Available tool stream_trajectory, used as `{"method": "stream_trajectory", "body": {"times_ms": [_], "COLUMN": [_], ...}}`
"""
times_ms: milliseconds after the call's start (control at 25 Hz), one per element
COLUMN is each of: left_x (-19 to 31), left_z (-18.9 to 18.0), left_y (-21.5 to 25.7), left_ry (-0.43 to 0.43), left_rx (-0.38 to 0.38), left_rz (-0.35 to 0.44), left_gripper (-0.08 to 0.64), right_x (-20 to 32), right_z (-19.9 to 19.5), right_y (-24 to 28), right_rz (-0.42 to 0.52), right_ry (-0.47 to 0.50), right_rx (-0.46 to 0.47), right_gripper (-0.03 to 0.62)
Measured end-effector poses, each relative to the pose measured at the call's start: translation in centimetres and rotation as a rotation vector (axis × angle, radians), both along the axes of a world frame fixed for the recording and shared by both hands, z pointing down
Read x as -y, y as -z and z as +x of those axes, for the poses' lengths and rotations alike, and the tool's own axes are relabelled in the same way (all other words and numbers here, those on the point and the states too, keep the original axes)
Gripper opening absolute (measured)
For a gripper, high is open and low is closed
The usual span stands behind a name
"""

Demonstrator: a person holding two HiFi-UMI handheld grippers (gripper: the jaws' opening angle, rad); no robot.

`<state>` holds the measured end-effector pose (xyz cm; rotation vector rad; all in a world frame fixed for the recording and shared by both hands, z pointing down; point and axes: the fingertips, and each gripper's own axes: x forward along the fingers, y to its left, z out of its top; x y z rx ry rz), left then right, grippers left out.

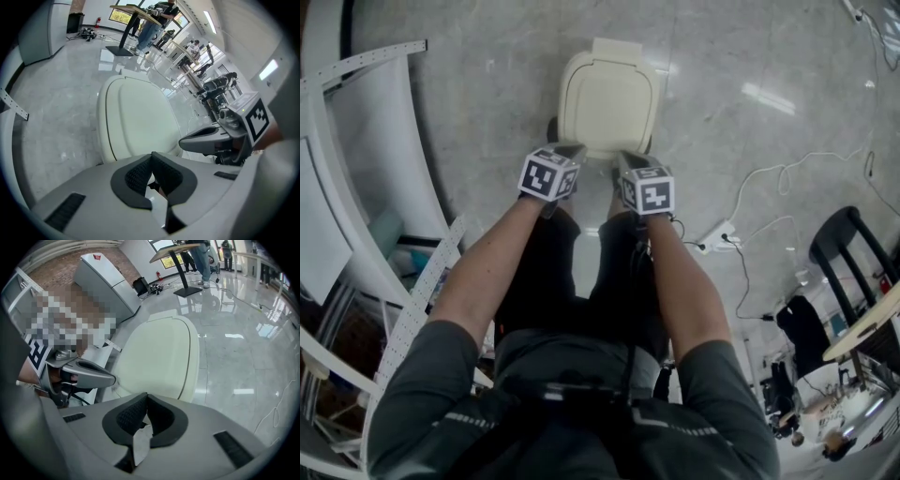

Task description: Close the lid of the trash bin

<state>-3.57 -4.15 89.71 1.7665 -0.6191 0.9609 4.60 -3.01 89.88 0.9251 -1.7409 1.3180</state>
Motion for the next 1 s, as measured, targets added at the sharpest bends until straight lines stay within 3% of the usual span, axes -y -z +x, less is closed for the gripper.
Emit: {"method": "stream_trajectory", "body": {"times_ms": [200, 320, 640, 1000], "left_x": [1.8, 2.6, 9.3, 14.4], "left_z": [-0.9, -0.9, 2.3, 0.8], "left_y": [3.8, 7.5, 19.6, 27.9], "left_ry": [0.062, 0.075, 0.064, 0.144], "left_rx": [-0.009, -0.043, -0.179, -0.188], "left_rz": [0.045, 0.084, 0.302, 0.454], "left_gripper": [0.003, 0.003, 0.003, 0.003], "right_x": [2.1, 4.4, 10.3, 15.4], "right_z": [0.6, 1.4, 2.1, 2.6], "right_y": [3.9, 8.0, 19.4, 30.3], "right_rz": [0.075, 0.179, 0.409, 0.578], "right_ry": [0.001, -0.004, -0.022, -0.119], "right_rx": [0.035, 0.06, 0.125, 0.173], "right_gripper": [0.012, 0.011, 0.011, 0.011]}}
